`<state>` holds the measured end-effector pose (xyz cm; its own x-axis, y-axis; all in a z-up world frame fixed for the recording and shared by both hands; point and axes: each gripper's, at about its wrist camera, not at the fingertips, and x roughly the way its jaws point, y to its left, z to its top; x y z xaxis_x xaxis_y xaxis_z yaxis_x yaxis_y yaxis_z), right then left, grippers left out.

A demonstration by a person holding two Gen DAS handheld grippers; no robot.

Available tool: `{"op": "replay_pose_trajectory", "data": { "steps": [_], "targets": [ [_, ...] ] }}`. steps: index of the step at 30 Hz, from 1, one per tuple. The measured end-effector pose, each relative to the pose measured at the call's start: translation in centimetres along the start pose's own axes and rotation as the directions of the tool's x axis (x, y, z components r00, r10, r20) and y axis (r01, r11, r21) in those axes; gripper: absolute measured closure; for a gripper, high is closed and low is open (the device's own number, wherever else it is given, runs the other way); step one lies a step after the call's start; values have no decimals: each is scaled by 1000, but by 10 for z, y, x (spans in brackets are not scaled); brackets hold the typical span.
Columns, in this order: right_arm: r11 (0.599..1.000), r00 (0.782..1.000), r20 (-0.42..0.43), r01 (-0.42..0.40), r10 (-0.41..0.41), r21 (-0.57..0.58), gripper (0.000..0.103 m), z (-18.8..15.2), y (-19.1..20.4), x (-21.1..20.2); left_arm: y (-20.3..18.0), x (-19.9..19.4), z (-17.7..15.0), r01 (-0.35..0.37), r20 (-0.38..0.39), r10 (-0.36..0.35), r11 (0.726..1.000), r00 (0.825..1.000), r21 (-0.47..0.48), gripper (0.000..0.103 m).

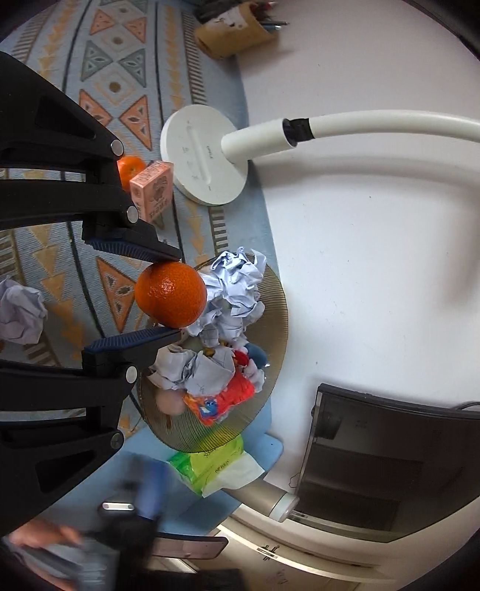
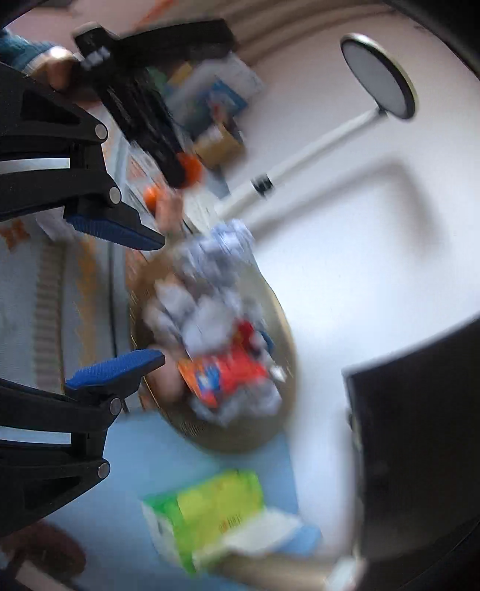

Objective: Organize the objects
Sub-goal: 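Carry orange and paper ball over the gold bowl and open both grippers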

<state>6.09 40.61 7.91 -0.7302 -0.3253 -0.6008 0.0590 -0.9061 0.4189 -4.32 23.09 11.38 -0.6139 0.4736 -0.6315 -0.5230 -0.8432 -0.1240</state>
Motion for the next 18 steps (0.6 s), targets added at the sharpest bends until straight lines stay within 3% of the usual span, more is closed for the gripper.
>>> {"op": "replay_pose_trajectory", "data": {
  "steps": [1, 2, 3, 6, 8, 10, 12, 15, 18],
  "targets": [
    [999, 998, -41, -46, 46, -2, 26, -11, 7, 11, 2, 1, -1, -7, -1, 7, 1000, 1000, -3, 70],
    [998, 995, -73, -69, 68, -9, 9, -21, 16, 21, 5, 2, -3, -16, -4, 16, 1000, 1000, -11, 70],
    [996, 991, -104, -89, 87, -19, 5, -32, 26, 34, 11, 3, -5, -24, -11, 23, 999, 1000, -23, 70],
    [988, 963, -242, -143, 123, -65, 5, -58, 56, 77, 26, 5, -13, -55, -28, 54, 997, 998, -53, 70],
    [987, 953, -292, -120, 83, -110, 5, -68, 71, 98, 33, 4, -17, -67, -33, 65, 996, 997, -60, 70],
    [981, 946, -324, -72, 10, -180, 18, -75, 81, 111, 38, 2, -19, -74, -28, 73, 995, 997, -64, 70],
    [963, 951, -295, 6, -88, -268, 53, -76, 88, 112, 39, 1, -21, -60, -19, 59, 996, 998, -70, 70],
    [966, 961, -264, 8, -79, -258, 57, -69, 81, 94, 32, 6, -20, -27, -26, 25, 997, 999, -75, 70],
    [968, 979, -172, 66, -111, -244, 57, -49, 67, 57, 16, 10, -10, 11, -18, -11, 999, 1000, -48, 70]
  ]
}}
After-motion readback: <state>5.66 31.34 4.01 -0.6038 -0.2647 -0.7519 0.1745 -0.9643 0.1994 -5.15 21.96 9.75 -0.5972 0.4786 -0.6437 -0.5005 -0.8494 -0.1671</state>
